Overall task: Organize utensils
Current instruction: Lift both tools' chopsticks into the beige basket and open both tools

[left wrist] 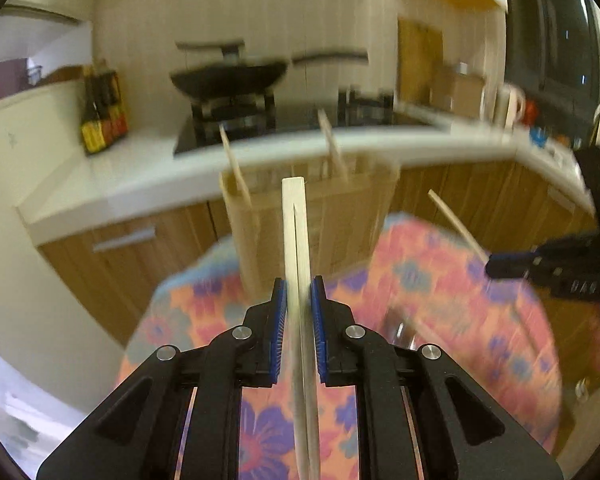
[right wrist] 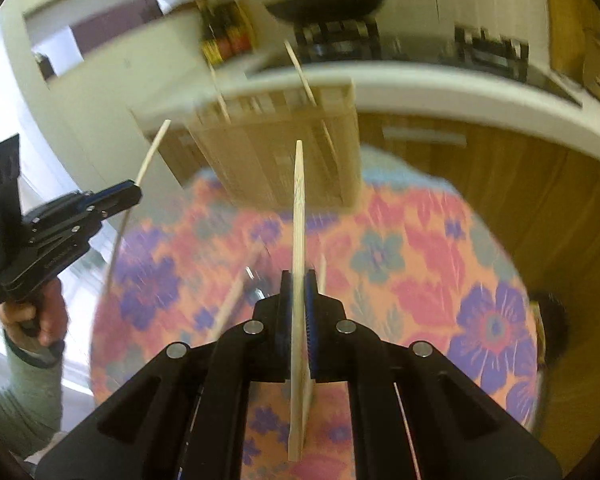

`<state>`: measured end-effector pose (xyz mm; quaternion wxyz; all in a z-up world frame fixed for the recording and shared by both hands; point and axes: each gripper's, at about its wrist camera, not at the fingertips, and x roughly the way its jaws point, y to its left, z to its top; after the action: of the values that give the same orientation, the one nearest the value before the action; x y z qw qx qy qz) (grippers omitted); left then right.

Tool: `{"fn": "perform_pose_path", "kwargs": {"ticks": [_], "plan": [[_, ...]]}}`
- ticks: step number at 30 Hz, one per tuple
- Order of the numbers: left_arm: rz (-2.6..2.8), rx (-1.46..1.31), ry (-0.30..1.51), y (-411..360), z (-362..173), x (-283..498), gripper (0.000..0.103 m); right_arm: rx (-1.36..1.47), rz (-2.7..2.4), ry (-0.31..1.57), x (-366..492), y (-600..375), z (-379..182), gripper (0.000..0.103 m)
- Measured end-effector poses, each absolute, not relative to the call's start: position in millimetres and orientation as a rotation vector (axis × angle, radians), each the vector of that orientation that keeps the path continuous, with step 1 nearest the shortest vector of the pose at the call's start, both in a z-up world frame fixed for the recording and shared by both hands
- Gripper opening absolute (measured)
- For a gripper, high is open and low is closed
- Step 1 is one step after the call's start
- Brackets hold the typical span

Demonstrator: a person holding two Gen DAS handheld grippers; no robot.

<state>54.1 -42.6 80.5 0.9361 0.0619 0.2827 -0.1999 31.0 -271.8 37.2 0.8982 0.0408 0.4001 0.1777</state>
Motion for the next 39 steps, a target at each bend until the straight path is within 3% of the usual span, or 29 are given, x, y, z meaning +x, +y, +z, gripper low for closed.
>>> {"fn": "perform_pose_path", "kwargs": {"ticks": [8, 19, 26, 38, 39], "plan": [[-0.402, -0.029, 0.372, -30.2, 145.9, 74.5, 0.011, 0.118, 0.431, 0.61, 53.4, -267.1, 98.9, 0.004], [-0.464, -0.142, 0.197, -61.3, 179.3, 123.3, 0.011, 0.098, 0.33, 0.324, 116.2, -257.0, 151.2, 0.004], [-0.368, -0.08, 0.036, -105.0, 160.0, 145.1, 0.011, 0.127, 0.271, 0.277, 167.7, -261.5, 127.1, 0.004], [-0.376, -0.123, 0.12, -105.1, 111.1, 178.4, 0.012, 0.104, 0.23, 0.257, 192.1, -260.0, 83.7, 0.004], [-0.377, -0.118, 0.125, -103.7, 109.7, 176.6, 0.017, 0.12, 0.233, 0.26, 188.8, -262.7, 81.3, 0.005]]}}
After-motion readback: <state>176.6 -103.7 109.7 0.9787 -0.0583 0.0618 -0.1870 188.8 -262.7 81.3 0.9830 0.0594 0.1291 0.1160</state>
